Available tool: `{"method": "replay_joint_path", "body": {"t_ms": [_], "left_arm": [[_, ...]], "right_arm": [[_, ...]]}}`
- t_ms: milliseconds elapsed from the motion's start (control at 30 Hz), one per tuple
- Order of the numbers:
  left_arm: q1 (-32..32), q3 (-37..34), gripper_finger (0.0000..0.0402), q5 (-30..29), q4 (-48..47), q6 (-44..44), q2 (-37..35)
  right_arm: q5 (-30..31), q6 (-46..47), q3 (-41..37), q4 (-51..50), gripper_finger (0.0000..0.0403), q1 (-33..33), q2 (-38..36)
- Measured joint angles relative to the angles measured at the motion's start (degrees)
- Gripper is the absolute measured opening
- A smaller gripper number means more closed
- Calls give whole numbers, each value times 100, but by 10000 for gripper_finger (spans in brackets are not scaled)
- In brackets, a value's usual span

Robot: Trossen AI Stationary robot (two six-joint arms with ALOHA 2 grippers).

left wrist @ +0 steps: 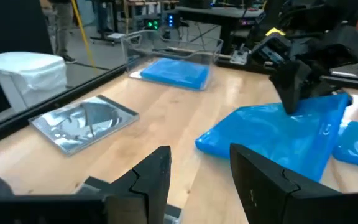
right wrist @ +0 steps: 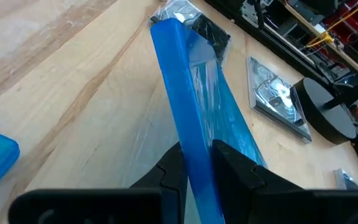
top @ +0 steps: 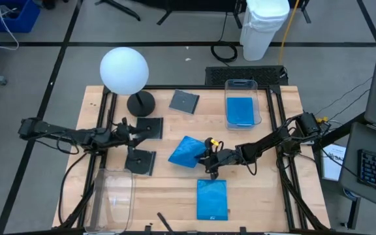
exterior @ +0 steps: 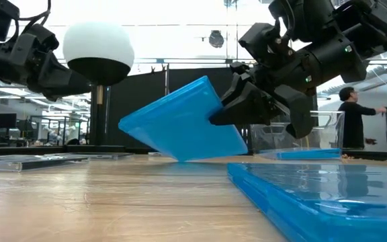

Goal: Pick & place jewel cases by type
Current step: Put the top blue CD case into the top transparent bin

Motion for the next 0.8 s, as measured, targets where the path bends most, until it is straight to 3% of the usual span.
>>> {"method": "replay_joint_path", "body": {"t_ms": [467, 800], "left_arm": [[0, 1, 170, -59, 15, 0, 42], [0, 6, 170, -57, 61, -4, 42]], "right_arm": [[-160, 610, -1, -216, 55, 57, -42], [-298, 791, -7, 329, 51, 630, -807]]}}
